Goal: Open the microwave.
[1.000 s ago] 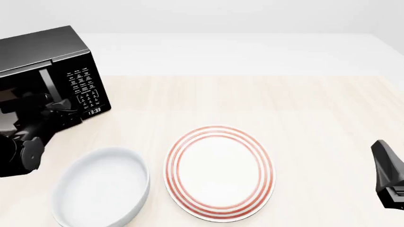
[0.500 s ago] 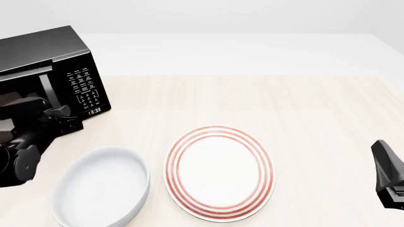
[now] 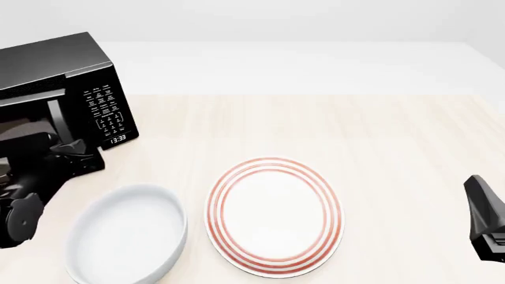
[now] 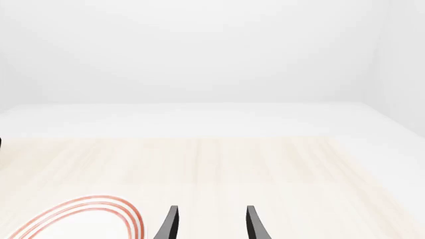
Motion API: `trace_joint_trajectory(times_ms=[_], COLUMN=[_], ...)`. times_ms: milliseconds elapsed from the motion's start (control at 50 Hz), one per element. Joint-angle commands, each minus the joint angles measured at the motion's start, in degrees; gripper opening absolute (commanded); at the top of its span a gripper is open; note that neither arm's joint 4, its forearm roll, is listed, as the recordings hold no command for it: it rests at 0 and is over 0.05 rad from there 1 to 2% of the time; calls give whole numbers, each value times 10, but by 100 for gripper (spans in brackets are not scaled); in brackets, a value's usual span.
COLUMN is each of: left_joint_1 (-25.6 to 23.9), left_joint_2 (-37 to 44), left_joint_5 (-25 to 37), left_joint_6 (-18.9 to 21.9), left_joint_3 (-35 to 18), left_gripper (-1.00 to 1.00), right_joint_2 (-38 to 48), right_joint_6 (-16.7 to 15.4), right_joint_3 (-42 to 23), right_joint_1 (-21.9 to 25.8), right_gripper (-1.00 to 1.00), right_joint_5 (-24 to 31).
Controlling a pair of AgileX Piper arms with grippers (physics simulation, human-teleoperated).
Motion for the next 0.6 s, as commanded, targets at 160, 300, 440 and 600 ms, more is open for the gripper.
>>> trace_joint_trajectory(times_ms=[160,300,440,600], left_joint_1=[-8,-5,-8,-7], left_joint_2=[-78,-88,-103,-127], left_joint_5=[-14,-22,-20,-9], left_joint_6=[-3,-2,-2,1], left_joint_3=[0,14,24,35], left_gripper=[-100,-100,-100,-100], right_joint_2=[0,0,0,0], right_joint_6=[0,0,0,0], right_joint_3=[0,0,0,0], right_joint_1=[0,0,0,0], right_gripper=[100,100,100,100], right_joint_5=[0,0,0,0])
